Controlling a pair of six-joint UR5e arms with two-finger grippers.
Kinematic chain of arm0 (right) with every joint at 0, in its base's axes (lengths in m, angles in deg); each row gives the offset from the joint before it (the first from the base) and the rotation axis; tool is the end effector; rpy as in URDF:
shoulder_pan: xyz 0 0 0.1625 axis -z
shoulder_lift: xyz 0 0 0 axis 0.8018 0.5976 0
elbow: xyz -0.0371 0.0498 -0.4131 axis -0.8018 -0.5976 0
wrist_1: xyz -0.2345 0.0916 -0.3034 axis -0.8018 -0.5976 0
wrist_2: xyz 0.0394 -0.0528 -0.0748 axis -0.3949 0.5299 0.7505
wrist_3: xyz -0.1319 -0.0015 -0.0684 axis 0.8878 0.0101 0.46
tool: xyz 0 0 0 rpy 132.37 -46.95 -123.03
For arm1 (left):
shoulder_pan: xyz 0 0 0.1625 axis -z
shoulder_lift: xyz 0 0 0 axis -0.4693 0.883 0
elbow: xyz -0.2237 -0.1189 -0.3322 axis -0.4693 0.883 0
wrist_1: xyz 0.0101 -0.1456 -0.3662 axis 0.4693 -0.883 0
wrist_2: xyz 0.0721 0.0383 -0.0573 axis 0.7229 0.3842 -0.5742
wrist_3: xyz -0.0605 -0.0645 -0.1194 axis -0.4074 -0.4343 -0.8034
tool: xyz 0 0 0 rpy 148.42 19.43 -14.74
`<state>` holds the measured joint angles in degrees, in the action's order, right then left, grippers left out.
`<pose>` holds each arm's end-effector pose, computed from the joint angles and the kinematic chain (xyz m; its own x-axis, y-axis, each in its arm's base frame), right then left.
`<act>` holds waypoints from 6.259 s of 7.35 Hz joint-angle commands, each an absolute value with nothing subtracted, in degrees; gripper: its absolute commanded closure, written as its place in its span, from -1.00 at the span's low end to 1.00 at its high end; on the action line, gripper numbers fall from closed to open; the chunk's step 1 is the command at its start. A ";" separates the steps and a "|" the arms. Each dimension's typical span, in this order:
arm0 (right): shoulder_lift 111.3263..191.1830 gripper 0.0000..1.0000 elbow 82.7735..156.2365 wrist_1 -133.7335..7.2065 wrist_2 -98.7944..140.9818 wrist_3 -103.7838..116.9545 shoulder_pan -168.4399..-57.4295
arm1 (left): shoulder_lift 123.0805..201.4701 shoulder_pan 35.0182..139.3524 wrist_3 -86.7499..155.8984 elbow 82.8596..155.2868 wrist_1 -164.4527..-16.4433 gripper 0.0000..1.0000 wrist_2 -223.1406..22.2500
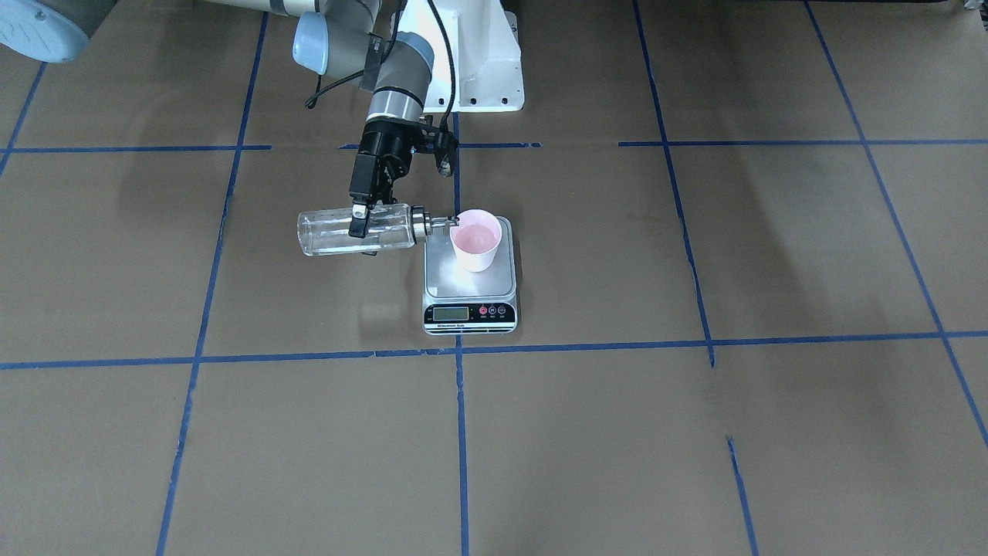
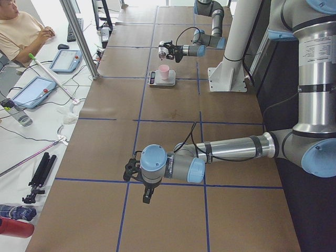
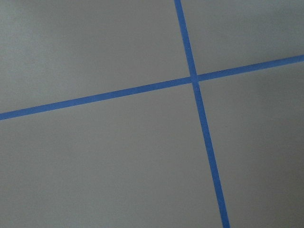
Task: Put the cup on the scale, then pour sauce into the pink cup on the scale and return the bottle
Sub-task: 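Tilt the bottle spout down into the pink cup with the right gripper, then turn the bottle upright and carry it back to its spot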
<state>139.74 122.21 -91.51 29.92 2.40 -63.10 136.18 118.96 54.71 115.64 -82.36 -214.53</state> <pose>-0.5645 -0.3789 0.2887 0.7006 -0.1118 -0.7048 0.7098 0.2105 0.6722 -0.0345 -0.4339 0.7220 0.6997 0.1953 -0.6873 -0.0495 0.9729 0.2260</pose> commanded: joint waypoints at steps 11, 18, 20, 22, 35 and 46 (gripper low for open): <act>140.33 1.00 121.96 -91.72 36.82 17.46 -62.97 | 136.18 118.87 54.75 115.64 -82.36 -1.00 -214.62; 140.51 1.00 121.96 -91.72 36.91 17.46 -63.06 | 136.18 118.87 54.75 115.64 -82.36 -1.00 -214.62; 140.51 1.00 121.87 -91.72 36.91 17.46 -63.06 | 136.18 118.96 54.75 115.64 -82.45 -1.00 -214.62; 140.51 1.00 121.78 -91.72 36.91 17.46 -63.06 | 136.18 118.87 54.75 115.64 -82.45 -1.00 -214.62; 146.64 1.00 121.70 -39.95 22.87 6.04 -63.23 | 136.27 118.87 54.67 116.08 -82.45 -1.00 -214.62; 170.31 1.00 114.76 11.99 20.12 -21.63 -63.59 | 135.91 118.96 54.84 116.70 -82.71 -1.00 -214.53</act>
